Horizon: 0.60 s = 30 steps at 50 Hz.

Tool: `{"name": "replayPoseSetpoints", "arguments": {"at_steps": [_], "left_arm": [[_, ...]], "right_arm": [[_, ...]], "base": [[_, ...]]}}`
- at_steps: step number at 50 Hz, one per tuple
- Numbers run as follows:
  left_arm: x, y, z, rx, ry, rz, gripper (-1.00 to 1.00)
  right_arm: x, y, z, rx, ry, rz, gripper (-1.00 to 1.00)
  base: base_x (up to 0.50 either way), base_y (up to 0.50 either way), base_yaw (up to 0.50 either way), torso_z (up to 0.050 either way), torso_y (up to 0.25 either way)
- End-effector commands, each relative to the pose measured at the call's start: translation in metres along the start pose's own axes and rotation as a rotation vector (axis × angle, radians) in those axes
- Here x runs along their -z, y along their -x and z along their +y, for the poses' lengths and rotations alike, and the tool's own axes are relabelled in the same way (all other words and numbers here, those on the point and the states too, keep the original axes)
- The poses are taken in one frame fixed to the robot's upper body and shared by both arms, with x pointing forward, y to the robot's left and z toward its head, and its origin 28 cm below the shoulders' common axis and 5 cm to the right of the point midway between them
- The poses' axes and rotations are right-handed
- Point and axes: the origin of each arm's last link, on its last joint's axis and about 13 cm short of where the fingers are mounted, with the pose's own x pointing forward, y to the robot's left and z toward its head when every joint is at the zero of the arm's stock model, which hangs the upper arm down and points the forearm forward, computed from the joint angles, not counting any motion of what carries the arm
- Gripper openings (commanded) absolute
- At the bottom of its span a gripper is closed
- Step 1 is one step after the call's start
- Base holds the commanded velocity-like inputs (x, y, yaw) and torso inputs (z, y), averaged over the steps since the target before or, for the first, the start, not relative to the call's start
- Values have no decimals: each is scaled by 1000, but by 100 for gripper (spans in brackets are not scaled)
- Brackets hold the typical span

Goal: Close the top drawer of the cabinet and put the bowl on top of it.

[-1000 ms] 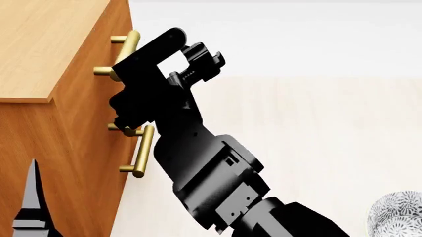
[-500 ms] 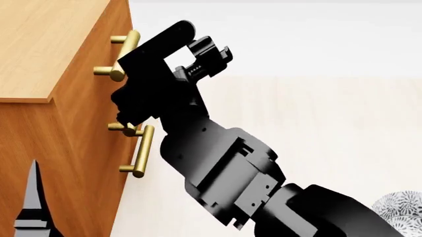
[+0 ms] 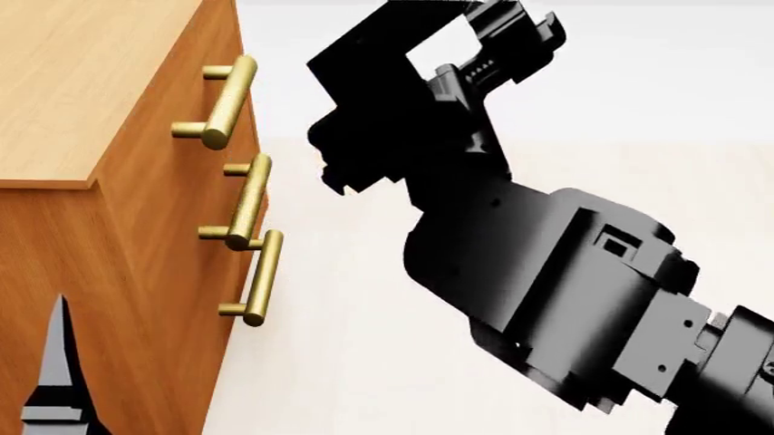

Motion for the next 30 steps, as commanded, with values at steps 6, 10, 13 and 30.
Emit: {"name": "replayPoseSetpoints", "arguments": {"at_steps": [6,10,13,30], "left_arm": [[6,-1,1,4,10,8,100],[6,-1,0,8,11,5,100],[6,1,-1,10,10,5,100],[12,2,-2,8,13,7,100]], "right_arm": [[1,69,-48,43,232,58,100],[9,93,-56,56,304,107,100],[9,104,-66,79,305,117,100],[35,171,-85,128,355,256,100]], "base": [[0,0,0,0,0],[0,0,0,0,0],[0,0,0,0,0],[0,0,0,0,0]]}}
